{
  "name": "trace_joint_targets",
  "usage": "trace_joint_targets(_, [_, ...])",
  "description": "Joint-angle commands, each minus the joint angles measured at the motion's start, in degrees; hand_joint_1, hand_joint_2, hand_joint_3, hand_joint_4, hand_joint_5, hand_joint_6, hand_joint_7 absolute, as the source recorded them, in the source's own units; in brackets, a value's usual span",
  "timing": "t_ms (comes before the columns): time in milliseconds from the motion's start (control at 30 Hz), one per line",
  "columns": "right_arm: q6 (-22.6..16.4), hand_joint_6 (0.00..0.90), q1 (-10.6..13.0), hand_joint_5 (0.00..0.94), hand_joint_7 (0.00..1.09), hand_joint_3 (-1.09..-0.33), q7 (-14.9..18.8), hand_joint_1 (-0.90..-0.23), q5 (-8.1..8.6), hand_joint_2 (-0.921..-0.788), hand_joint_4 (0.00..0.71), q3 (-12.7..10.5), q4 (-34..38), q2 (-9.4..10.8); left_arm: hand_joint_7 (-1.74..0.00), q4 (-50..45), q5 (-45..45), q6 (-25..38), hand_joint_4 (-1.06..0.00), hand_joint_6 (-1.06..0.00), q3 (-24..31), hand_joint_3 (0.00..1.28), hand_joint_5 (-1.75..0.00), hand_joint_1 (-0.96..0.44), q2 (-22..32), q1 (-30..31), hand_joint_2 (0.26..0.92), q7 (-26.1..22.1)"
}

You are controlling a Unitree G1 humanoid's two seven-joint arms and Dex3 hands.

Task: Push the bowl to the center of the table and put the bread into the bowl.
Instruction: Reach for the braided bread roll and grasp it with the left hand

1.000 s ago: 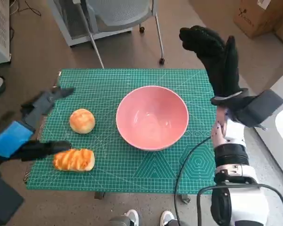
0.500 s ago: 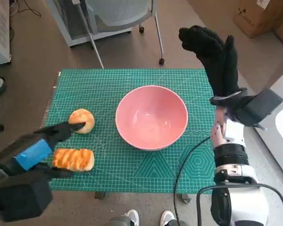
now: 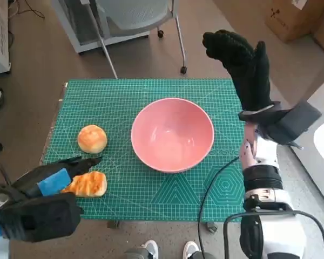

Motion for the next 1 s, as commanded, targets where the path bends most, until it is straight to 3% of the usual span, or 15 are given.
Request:
trace_joint_targets(33, [0.54,0.408,1.54,0.008,0.03,-0.509,-0.26,-0.609,0.07,-0.921,0.248,0.29,0.04,0.2,0.0,2.26,2.87,0.57,-0.12,-0.28,-3.45,0.01,0.0,-0.04,-0.61,-1.25,0.722,0.91])
trace_joint_targets(533, [-0.33,0.391,2.41,0.005,0.01,-0.506,-0.27,-0.608,-0.24,-0.921,0.25,0.79,-0.52,-0.18,-0.02,16.22,16.83,-9.61,-0.18,-0.34,-14.05,0.01,-0.02,-0.02,-6.39,-2.54,0.749,12.09])
trace_joint_targets(800, [-0.64,0.39,2.87,0.004,0.01,-0.505,-0.15,-0.61,-0.23,-0.921,0.252,1.04,-0.94,-0.24,-0.02,23.07,22.73,-15.24,-0.32,-0.43,-16.15,0.02,-0.02,-0.03,-9.2,-3.42,0.807,16.85])
trace_joint_targets(1000, [-0.94,0.38,3.39,0.002,0.01,-0.514,0.1,-0.612,-0.13,-0.921,0.249,1.22,-1.38,-0.14,-0.04,26.65,24.84,-17.98,-0.53,-0.59,-16.51,0.02,-0.04,0.01,-11.07,-4.33,0.867,17.86])
